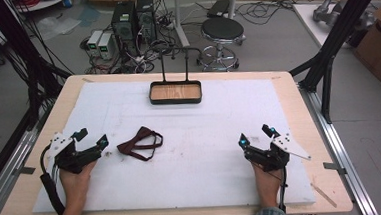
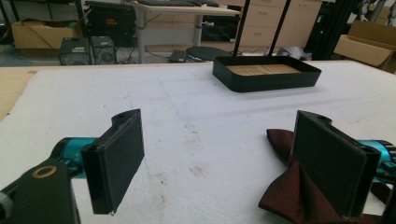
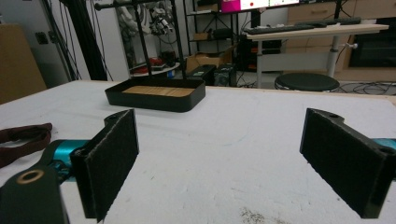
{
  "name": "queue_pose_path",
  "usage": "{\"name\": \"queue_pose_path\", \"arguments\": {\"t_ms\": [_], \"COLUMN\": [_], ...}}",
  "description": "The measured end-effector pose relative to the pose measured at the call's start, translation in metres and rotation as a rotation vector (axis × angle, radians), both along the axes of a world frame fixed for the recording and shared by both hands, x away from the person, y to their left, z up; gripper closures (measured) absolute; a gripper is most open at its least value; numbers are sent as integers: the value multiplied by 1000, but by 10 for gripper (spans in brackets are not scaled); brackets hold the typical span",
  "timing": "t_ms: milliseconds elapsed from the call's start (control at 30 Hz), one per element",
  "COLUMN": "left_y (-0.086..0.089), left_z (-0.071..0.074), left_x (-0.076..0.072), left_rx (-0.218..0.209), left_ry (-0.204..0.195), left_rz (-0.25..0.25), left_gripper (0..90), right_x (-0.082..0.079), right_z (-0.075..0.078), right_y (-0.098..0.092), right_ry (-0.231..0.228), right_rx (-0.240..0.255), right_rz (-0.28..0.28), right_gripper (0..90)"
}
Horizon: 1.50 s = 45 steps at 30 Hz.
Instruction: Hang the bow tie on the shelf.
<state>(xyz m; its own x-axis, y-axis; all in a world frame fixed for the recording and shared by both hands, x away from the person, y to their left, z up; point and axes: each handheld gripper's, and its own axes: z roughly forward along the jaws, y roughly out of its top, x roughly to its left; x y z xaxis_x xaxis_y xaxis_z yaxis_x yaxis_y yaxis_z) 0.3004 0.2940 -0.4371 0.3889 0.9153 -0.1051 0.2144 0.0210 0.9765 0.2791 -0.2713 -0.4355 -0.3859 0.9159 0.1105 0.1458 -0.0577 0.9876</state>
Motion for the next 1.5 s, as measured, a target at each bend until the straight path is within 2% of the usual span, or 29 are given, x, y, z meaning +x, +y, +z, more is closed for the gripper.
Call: {"name": "queue_pose_path", "arguments": {"t_ms": [733, 1300, 1500], "left_y": [0, -2, -14], "left_z": [0, 0, 0], "left_x": [1, 2, 9], "left_rx": [-14, -8, 30], "left_ry": [21, 15, 44], "left_rz": [3, 0, -58], "left_gripper": [176, 176, 196], "right_x": [0, 0, 0], "right_z": [0, 0, 0], "right_y": [1, 3, 3], "right_ry": [0, 2, 3], "right_rx": [-16, -24, -25], "right_rz": [-3, 1, 3], "right_gripper": [108, 108, 108]}}
